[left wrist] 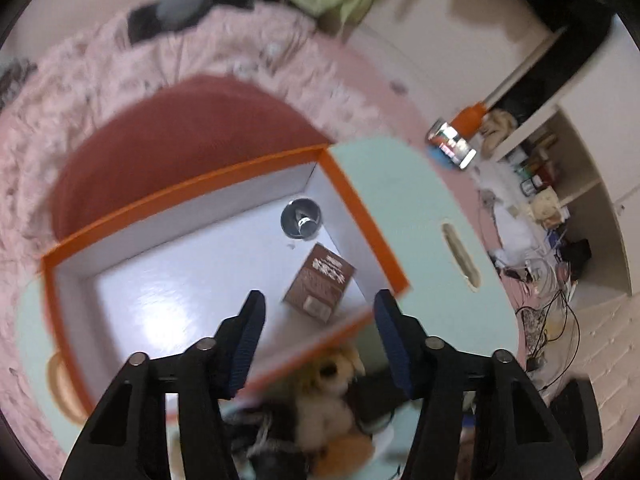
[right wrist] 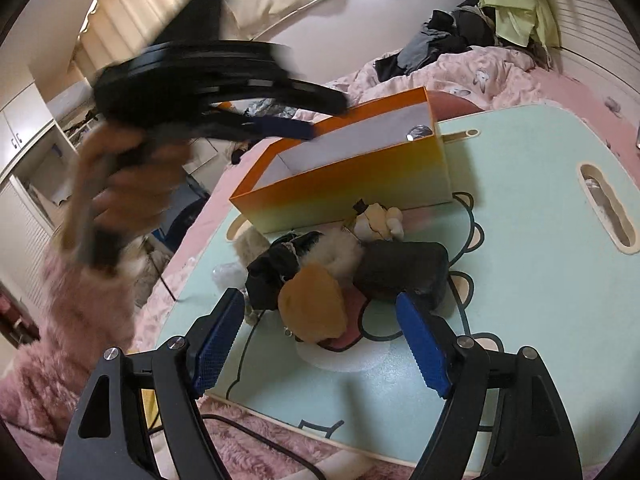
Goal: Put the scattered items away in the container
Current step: 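Reach into the box and grasp the brown carton with the left gripper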
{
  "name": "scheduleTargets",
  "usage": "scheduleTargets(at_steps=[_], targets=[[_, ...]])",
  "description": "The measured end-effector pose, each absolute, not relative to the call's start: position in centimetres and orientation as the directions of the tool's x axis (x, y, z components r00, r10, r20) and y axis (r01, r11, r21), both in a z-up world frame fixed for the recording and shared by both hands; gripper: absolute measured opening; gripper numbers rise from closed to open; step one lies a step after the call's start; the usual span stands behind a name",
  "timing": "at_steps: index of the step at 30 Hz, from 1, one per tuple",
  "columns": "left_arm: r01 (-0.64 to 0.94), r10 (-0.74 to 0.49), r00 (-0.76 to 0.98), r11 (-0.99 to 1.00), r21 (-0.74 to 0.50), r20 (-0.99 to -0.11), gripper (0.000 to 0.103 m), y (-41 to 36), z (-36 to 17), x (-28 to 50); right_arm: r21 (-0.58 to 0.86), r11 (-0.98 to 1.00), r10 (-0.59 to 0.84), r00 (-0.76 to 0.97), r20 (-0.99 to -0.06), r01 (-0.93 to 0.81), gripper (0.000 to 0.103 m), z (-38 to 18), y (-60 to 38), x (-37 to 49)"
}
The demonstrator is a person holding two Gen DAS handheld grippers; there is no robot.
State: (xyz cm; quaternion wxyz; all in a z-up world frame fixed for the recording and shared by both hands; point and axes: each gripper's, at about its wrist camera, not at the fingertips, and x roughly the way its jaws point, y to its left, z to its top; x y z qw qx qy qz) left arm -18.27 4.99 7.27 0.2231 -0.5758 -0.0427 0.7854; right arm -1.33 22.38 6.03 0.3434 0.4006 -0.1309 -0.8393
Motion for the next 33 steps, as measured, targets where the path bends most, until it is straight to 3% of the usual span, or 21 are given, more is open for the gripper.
scheduleTargets(at_steps=[9, 21, 27, 33], targets=[[-0.286, 0.312, -0.209, -0.926, -0.247, -0.927, 0.046, 7.6, 4.1, -19.3, 0.548, -0.704, -0.710, -0.414, -0.570, 0.452, 0.078, 5.1, 23.3, -1.7], [-0.279, 0.313, -0.169, -0.925, -0.259, -0.934, 0.047, 7.5, 2.9, -20.8, 0.550, -0.704, -0.710, -0.408, -0.574, 0.450, 0.078, 5.1, 23.2, -1.5], [-0.253, 0.359, -0.121, -0.913, -0.321, -0.926, 0.055, 6.9, 2.2, -22.1, 0.552, -0.704, -0.710, -0.407, -0.575, 0.447, 0.078, 5.0, 23.2, -1.5], [-0.220, 0.301, -0.176, -0.940, -0.260, -0.937, 0.055, 5.1, 2.4, -22.4, 0.558, -0.702, -0.712, -0.405, -0.574, 0.443, 0.078, 4.9, 23.3, -1.6]])
